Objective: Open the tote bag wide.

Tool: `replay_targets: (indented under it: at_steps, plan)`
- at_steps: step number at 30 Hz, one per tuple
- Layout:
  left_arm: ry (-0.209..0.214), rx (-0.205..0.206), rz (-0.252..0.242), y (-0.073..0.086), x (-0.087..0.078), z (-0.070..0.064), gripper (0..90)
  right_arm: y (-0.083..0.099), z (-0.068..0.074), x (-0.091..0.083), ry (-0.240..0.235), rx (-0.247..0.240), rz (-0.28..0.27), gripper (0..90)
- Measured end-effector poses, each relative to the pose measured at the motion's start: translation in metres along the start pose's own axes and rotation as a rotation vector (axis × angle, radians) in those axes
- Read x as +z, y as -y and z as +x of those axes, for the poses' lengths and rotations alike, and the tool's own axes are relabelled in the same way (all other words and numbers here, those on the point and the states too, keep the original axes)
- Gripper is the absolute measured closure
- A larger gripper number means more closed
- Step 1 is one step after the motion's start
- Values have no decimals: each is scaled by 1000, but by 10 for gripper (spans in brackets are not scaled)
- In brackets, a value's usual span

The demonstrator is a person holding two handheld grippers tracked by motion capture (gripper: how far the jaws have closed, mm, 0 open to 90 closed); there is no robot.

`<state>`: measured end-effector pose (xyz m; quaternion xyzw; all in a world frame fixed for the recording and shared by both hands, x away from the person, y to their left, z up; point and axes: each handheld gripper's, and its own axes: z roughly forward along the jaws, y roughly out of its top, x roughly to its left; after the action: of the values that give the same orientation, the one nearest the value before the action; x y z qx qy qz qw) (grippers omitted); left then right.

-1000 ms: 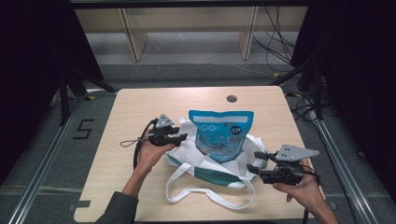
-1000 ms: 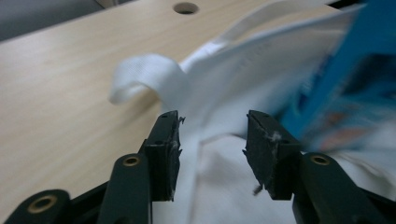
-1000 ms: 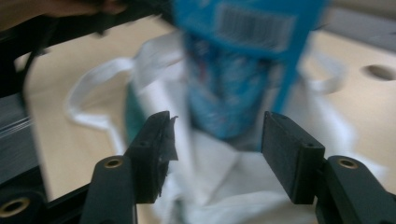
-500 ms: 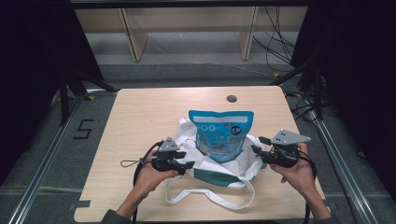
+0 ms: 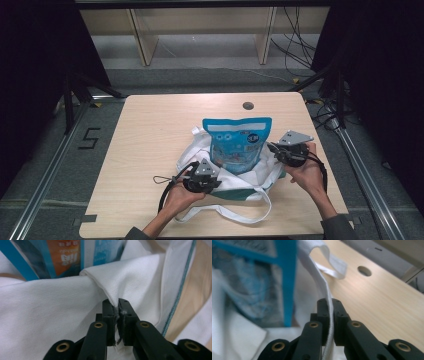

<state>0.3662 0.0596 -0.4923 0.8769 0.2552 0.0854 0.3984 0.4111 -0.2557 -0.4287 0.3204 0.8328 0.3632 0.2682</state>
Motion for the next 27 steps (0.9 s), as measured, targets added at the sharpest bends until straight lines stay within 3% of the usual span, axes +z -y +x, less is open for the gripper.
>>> replay_targets:
  at_steps: [1, 2, 3, 4, 5, 6, 7, 8, 9, 10, 11, 12, 13, 16, 18, 19, 20, 21, 22, 23, 24, 25, 26, 27]
  plan:
    - [0, 0, 0, 0, 0, 0, 852, 0, 0, 0, 0, 0, 0, 873]
    - [3, 3, -1, 2, -1, -2, 857, -1, -9, -1, 31, 21, -9, 876]
    - [-2, 28, 11, 3, -3, -3, 857, -1, -9, -1, 31, 21, -9, 876]
    - [-4, 34, 9, 7, -4, -7, 859, 0, -19, 4, 48, 48, -23, 876]
    - [-4, 34, 9, 7, -4, -7, 860, 0, -19, 4, 48, 48, -23, 876]
    - [-12, 55, 32, 9, -4, -7, 860, 1, -24, 8, 58, 79, -20, 877]
    - [-11, 43, 25, 11, -2, -9, 861, 4, -29, 14, 62, 93, -5, 876]
    - [-9, 51, 42, 12, 2, -10, 862, 12, -35, 31, 67, 128, 38, 876]
    - [-9, 51, 42, 12, 2, -10, 862, 12, -35, 31, 67, 128, 38, 876]
    - [-25, 79, 63, 12, 3, -10, 862, 24, -36, 52, 60, 127, 132, 876]
    - [-25, 79, 63, 12, 3, -10, 862, 24, -36, 52, 60, 127, 132, 876]
    - [-18, 77, 59, 13, 4, -10, 862, 39, -35, 72, 57, 130, 188, 880]
    - [-18, 77, 59, 13, 4, -10, 862, 39, -35, 72, 57, 130, 188, 880]
    - [-14, 81, 77, 14, 4, -7, 855, 44, -37, 76, 28, 202, 184, 879]
    - [-15, 61, 73, 14, 4, -6, 850, 46, -38, 77, 38, 176, 169, 878]
    - [-30, 61, 57, 11, -2, -7, 803, 44, -37, 76, 31, 194, 180, 863]
    - [-29, 52, 37, 8, -7, -6, 753, 44, -38, 75, 34, 168, 177, 819]
    - [-25, 26, -2, 5, -12, -5, 696, 44, -40, 73, 47, 185, 173, 714]
    - [-27, 14, -28, 2, -20, -2, 658, 41, -41, 70, 58, 257, 168, 616]
    - [-15, -5, -58, -1, -27, 0, 612, 40, -44, 65, 59, 269, 165, 586]
    - [-15, -5, -58, -1, -27, 0, 581, 40, -44, 65, 59, 269, 165, 586]
    - [-15, -28, -91, -4, -34, 2, 581, 39, -48, 60, 50, 260, 127, 562]
    - [-19, -32, -134, -8, -41, 4, 532, 32, -50, 41, 40, 246, 78, 517]
    - [-53, -26, -195, -13, -54, 10, 534, 26, -49, 29, 38, 248, 65, 493]
